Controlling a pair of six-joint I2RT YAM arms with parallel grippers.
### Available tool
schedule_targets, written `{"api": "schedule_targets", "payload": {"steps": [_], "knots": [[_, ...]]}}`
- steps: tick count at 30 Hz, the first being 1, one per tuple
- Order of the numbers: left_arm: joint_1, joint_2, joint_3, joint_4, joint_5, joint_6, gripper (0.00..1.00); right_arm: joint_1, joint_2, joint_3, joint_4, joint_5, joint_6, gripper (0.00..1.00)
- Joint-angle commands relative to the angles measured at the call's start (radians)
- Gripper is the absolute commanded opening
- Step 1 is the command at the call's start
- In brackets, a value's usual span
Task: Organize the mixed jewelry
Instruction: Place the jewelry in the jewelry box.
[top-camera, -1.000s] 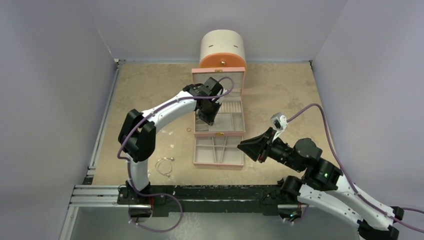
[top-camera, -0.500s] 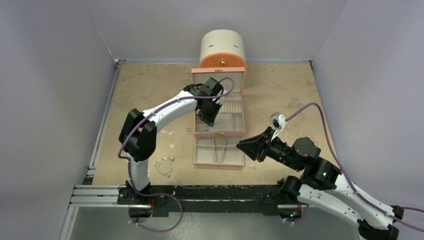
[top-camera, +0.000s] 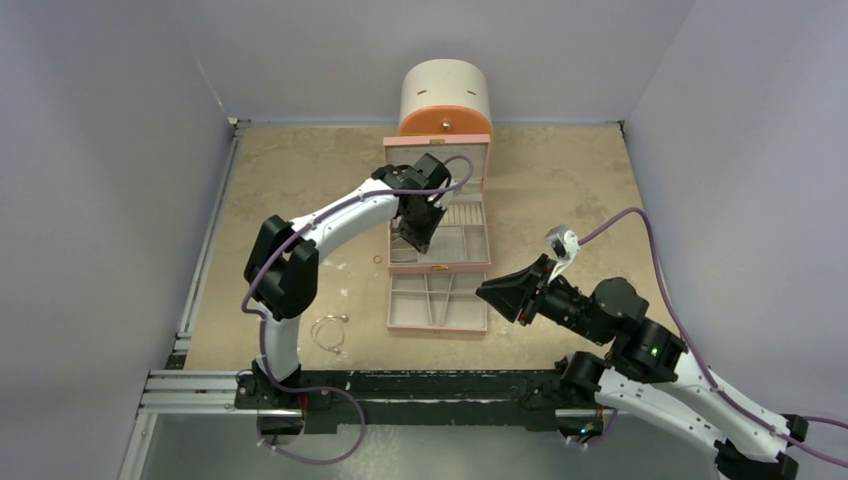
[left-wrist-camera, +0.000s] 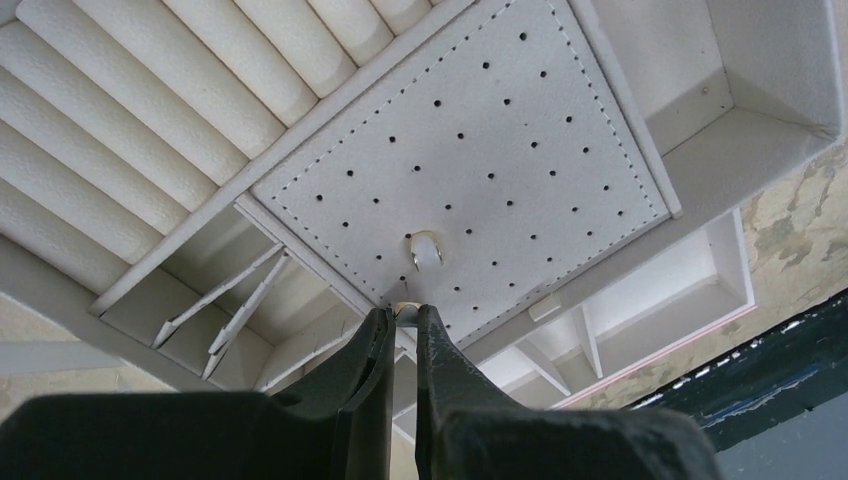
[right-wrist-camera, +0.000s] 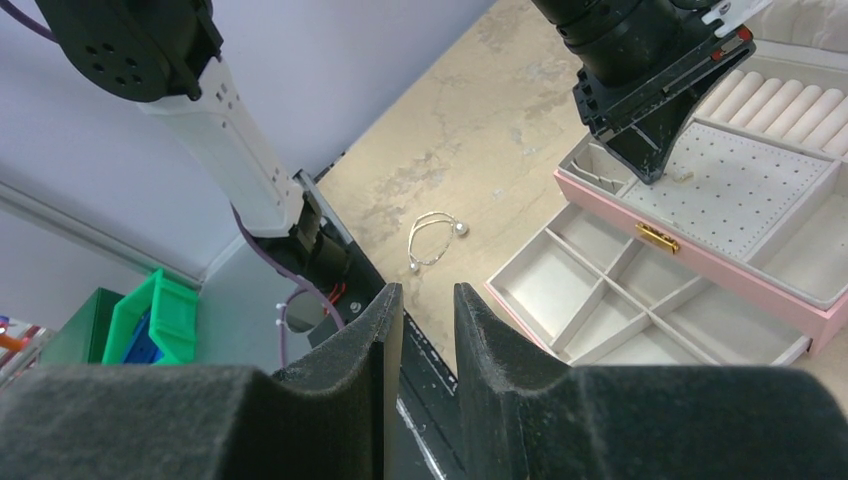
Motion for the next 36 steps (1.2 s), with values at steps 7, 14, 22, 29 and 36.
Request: {"api": "schedule_targets", "payload": {"steps": [7, 14, 22, 29, 36], "knots": [[-0.024, 0.085, 0.076, -0.003, -0.002, 0.012, 0.0, 0.002, -0.005, 0.004, 0.04, 0.008, 0.007, 0.28], [-0.036, 0.103, 0.076, -0.004, -0.052, 0.007, 0.01, 0.003, -0.021, -0.004, 0.031, 0.016, 0.015, 0.3], [-0.038, 0.082, 0.062, -0.007, -0.096, 0.013, 0.1, 0.003, -0.021, 0.002, 0.022, 0.015, 0.018, 0.32], [-0.043, 0.004, 0.034, 0.049, -0.167, 0.013, 0.27, 0.003, -0.002, 0.004, 0.026, 0.015, 0.02, 0.33], [-0.042, -0.053, 0.034, 0.058, -0.227, 0.013, 0.29, 0.003, 0.02, 0.011, 0.032, 0.015, 0.024, 0.33]]}}
